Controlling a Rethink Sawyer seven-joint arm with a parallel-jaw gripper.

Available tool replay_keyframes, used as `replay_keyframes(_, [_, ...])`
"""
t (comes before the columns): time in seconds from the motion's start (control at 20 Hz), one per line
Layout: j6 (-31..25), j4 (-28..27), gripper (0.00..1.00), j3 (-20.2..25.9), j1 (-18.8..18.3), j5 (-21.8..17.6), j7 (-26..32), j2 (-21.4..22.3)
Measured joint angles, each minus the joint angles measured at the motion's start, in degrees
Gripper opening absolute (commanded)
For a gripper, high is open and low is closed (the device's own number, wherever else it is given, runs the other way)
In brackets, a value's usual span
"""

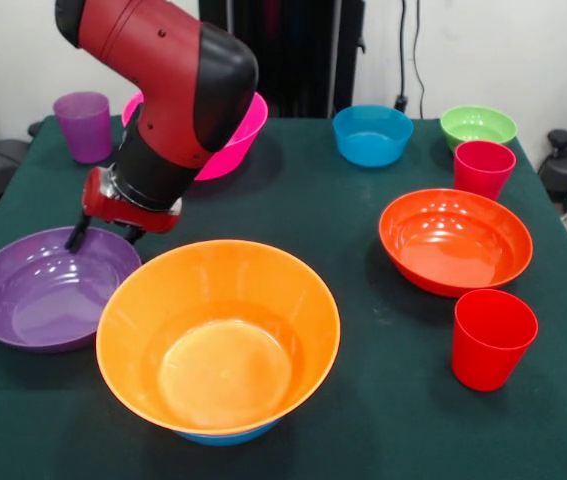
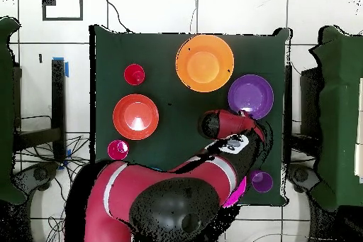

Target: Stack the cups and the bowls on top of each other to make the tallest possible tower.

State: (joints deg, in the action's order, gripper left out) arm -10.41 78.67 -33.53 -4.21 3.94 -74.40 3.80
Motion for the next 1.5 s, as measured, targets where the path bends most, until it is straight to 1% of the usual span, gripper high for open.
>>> replay_keyframes(0.05, [0.9,0.0,0.0,0.7,-0.7,-0.9,0.0,0.3])
replay_keyframes(0.2, [1.3,0.0,0.0,0.9,-0.9,-1.1,0.0,0.4])
replay_keyframes(0.35, [4.3,-0.1,0.0,1.2,-1.4,-2.1,0.0,1.2])
replay_keyframes(0.45, [4.8,-0.1,0.0,1.3,-1.6,-2.2,0.0,1.4])
replay_keyframes(1.1, [4.8,0.0,0.0,2.1,-1.7,-2.3,0.0,2.1])
replay_keyframes(1.3, [4.1,0.0,0.0,2.1,-1.5,-2.3,0.0,3.1])
replay_keyframes(1.5, [0.1,0.0,0.0,2.3,-0.7,-2.3,0.0,5.2])
